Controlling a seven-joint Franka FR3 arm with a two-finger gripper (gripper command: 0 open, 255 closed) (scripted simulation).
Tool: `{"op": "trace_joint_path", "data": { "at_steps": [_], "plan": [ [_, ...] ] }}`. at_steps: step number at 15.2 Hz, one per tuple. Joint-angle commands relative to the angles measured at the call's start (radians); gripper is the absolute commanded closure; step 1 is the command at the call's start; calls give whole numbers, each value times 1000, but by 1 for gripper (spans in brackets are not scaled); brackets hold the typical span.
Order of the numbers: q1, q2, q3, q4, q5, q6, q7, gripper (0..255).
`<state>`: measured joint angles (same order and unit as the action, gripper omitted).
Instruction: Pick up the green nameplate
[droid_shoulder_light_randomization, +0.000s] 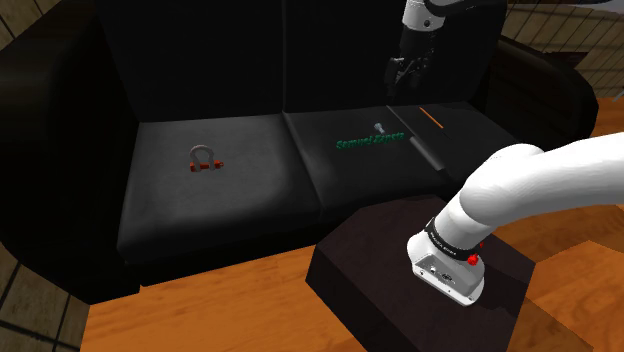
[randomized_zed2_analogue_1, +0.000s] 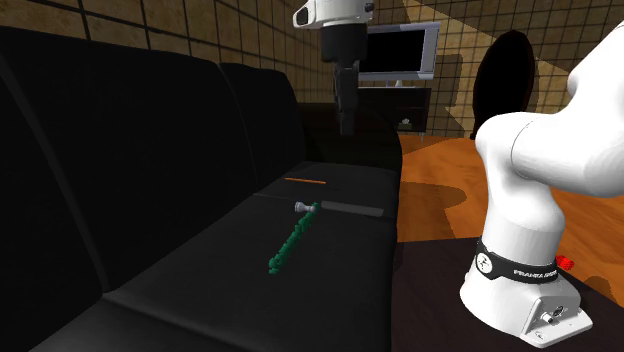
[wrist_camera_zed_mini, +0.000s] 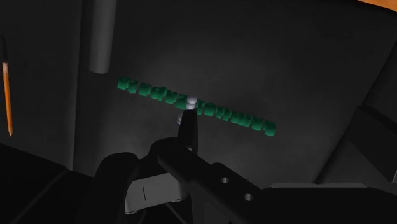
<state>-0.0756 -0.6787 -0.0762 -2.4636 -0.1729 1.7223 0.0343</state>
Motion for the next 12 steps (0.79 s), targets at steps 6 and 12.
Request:
{"op": "trace_joint_path", "data": {
  "at_steps": [6,12],
  "plan": [
    [-44,166,-91,-65,-35,252,-23,0],
    [-70,362,-166,-65,-36,461,-51,0]
  ]
}}
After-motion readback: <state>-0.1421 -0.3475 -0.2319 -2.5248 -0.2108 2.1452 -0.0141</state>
